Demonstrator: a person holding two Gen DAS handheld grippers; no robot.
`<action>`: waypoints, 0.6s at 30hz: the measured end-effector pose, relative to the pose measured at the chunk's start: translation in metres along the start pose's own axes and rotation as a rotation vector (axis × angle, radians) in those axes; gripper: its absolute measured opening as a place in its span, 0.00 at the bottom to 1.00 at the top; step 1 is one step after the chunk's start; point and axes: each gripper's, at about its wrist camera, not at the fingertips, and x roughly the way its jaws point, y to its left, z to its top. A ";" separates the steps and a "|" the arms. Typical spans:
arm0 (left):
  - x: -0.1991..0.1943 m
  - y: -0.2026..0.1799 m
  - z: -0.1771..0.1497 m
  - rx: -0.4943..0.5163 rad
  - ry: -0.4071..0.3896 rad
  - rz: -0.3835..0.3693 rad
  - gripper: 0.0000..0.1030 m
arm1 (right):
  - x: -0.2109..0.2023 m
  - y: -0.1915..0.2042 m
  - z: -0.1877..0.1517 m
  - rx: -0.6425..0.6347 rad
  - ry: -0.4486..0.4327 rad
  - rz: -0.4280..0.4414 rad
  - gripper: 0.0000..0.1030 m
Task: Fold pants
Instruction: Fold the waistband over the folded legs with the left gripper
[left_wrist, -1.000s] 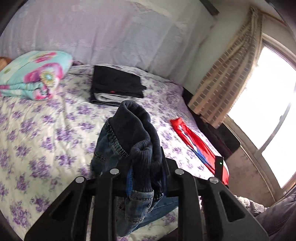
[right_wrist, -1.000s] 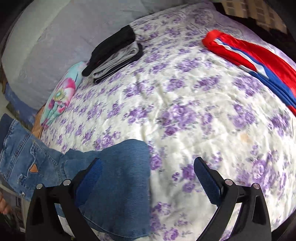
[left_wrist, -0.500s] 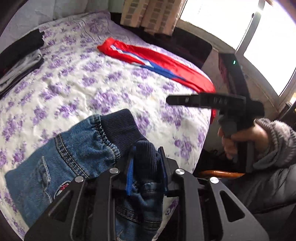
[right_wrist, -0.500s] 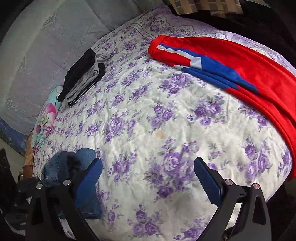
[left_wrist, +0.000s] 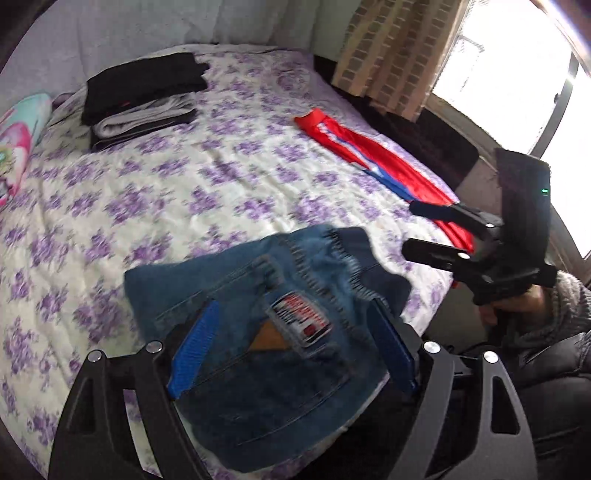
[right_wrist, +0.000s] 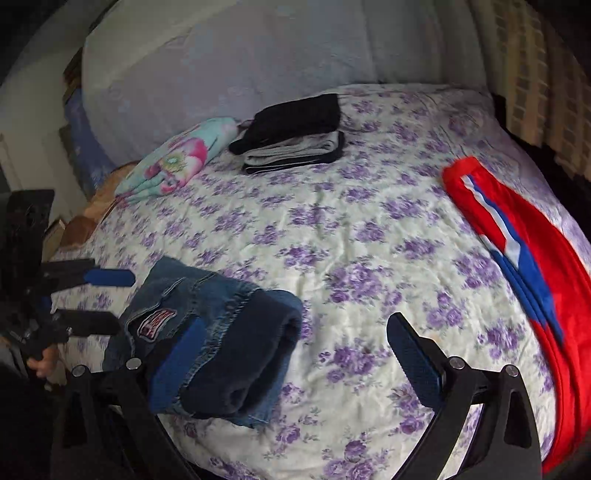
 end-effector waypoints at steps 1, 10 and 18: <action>0.002 0.006 -0.007 -0.005 0.016 0.025 0.77 | 0.003 0.014 -0.001 -0.073 0.017 -0.001 0.96; 0.049 0.008 -0.045 0.155 0.076 0.142 0.90 | 0.075 0.011 -0.048 -0.014 0.251 0.099 0.97; -0.009 0.011 -0.033 0.079 -0.019 0.052 0.87 | 0.001 0.029 -0.010 -0.067 0.031 0.155 0.96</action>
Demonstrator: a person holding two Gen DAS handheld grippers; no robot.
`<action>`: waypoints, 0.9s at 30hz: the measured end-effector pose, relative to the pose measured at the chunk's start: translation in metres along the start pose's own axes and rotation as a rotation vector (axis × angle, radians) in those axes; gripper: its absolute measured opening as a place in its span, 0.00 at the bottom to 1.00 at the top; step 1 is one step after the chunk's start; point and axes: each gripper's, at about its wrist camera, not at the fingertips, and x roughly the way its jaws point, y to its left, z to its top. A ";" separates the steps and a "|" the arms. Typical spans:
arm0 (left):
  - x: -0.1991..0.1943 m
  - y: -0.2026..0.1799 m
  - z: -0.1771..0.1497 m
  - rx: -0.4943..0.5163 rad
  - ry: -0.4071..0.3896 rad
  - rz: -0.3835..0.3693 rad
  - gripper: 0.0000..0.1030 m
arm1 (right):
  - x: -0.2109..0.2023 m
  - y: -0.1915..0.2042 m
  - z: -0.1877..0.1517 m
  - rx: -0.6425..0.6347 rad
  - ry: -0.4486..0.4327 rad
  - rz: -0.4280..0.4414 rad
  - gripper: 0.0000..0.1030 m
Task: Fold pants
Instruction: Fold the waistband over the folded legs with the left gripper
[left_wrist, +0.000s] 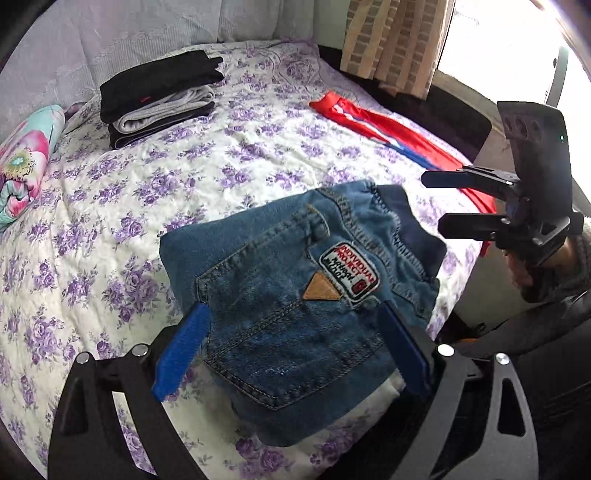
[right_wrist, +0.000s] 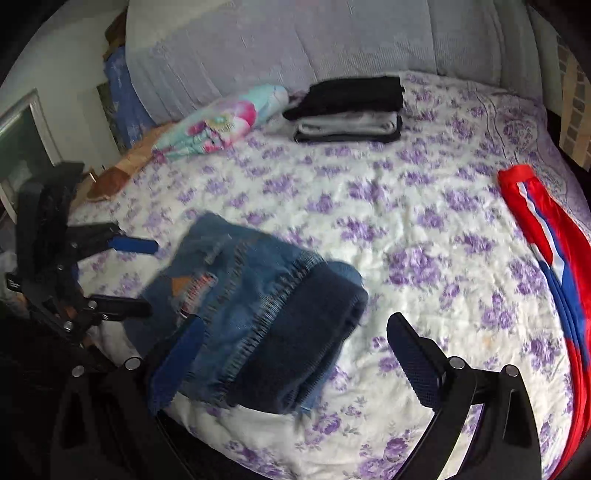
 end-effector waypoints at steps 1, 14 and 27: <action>-0.001 0.001 0.001 -0.006 -0.001 -0.020 0.87 | -0.004 0.003 0.007 -0.008 -0.028 0.035 0.96; 0.041 -0.004 -0.010 0.034 0.069 0.027 0.95 | 0.066 0.018 0.006 -0.151 0.121 0.085 0.96; 0.053 0.051 -0.022 -0.299 0.111 -0.042 0.96 | 0.076 -0.007 -0.008 -0.066 0.176 0.056 0.97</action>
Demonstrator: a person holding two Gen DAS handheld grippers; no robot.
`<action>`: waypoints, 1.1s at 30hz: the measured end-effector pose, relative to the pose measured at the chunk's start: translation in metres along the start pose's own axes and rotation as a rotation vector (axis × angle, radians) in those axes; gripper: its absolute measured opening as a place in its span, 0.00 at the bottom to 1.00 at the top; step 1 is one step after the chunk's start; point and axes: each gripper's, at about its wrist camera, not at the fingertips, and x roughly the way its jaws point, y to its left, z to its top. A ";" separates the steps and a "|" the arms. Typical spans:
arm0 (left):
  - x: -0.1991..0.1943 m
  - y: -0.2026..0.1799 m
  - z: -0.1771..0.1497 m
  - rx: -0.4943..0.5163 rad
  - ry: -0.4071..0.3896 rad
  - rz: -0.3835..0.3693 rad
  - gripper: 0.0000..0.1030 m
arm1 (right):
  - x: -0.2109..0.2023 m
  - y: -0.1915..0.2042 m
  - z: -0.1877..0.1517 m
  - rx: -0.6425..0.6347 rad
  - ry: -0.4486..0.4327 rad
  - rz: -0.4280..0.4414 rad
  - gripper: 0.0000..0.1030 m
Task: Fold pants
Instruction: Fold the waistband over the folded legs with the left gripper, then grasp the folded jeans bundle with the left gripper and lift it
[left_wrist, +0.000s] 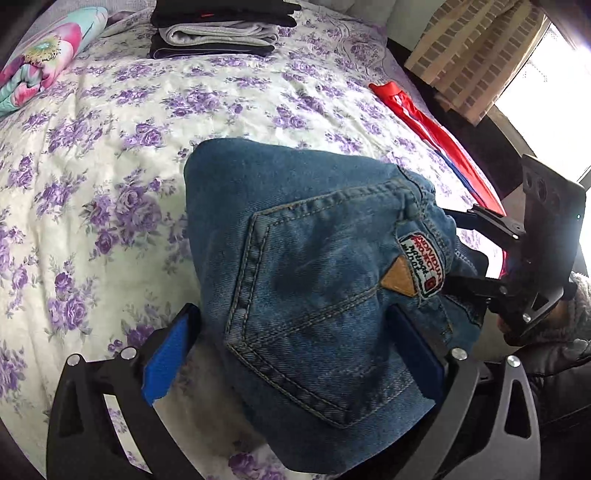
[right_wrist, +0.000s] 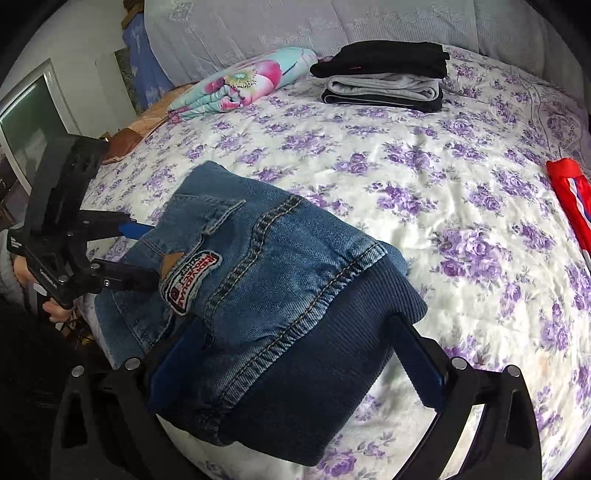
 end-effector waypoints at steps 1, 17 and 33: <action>-0.002 0.000 0.000 -0.015 0.005 -0.004 0.96 | -0.005 -0.003 0.002 0.011 0.002 0.026 0.97; -0.018 -0.004 -0.039 -0.414 -0.073 -0.027 0.94 | 0.007 -0.119 0.010 0.437 0.078 0.532 0.96; 0.007 0.021 -0.049 -0.447 -0.040 -0.182 0.92 | 0.048 -0.091 0.013 0.391 0.102 0.480 0.96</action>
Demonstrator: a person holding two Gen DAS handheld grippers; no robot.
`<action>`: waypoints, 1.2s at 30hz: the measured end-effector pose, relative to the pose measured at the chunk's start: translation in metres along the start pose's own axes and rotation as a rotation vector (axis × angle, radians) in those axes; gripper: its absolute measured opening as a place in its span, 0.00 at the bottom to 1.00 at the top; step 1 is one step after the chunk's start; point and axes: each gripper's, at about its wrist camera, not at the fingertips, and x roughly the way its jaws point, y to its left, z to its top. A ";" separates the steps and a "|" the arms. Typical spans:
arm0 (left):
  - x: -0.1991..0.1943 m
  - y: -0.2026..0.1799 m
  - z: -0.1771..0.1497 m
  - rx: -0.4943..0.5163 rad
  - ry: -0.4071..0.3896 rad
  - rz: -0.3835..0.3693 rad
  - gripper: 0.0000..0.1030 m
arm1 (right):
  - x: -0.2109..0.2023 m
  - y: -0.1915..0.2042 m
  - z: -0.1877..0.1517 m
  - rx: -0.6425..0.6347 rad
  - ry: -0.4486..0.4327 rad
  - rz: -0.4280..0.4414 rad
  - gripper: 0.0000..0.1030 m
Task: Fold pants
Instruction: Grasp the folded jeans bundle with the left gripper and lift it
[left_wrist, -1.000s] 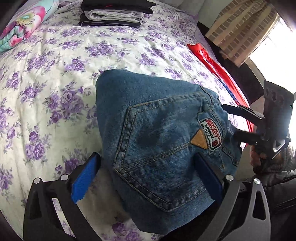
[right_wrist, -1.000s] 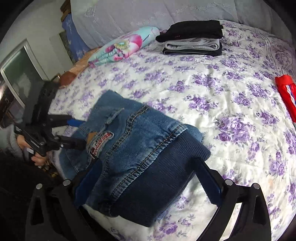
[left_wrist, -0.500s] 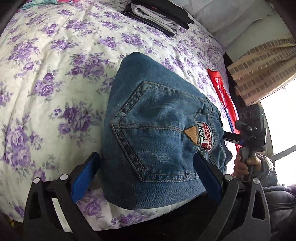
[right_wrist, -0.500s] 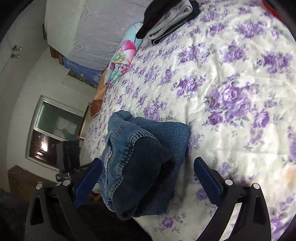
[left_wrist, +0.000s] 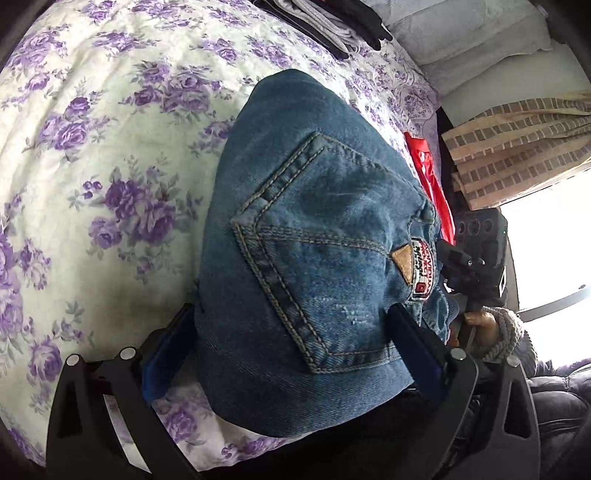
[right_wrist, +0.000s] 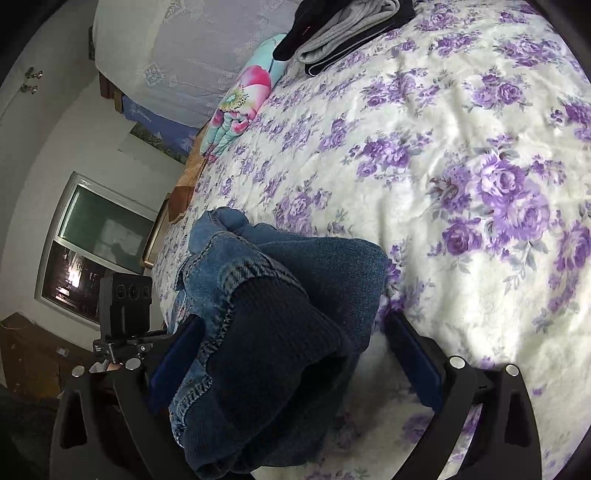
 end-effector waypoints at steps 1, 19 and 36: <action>-0.002 0.000 0.003 0.022 0.004 -0.006 0.88 | 0.001 0.000 0.002 0.054 0.018 -0.010 0.96; 0.020 -0.016 0.032 0.244 0.131 0.048 0.96 | 0.007 -0.011 -0.016 0.208 -0.056 0.086 0.76; 0.001 -0.037 0.007 0.379 0.021 0.217 0.96 | 0.016 0.007 -0.006 0.133 0.049 0.052 0.96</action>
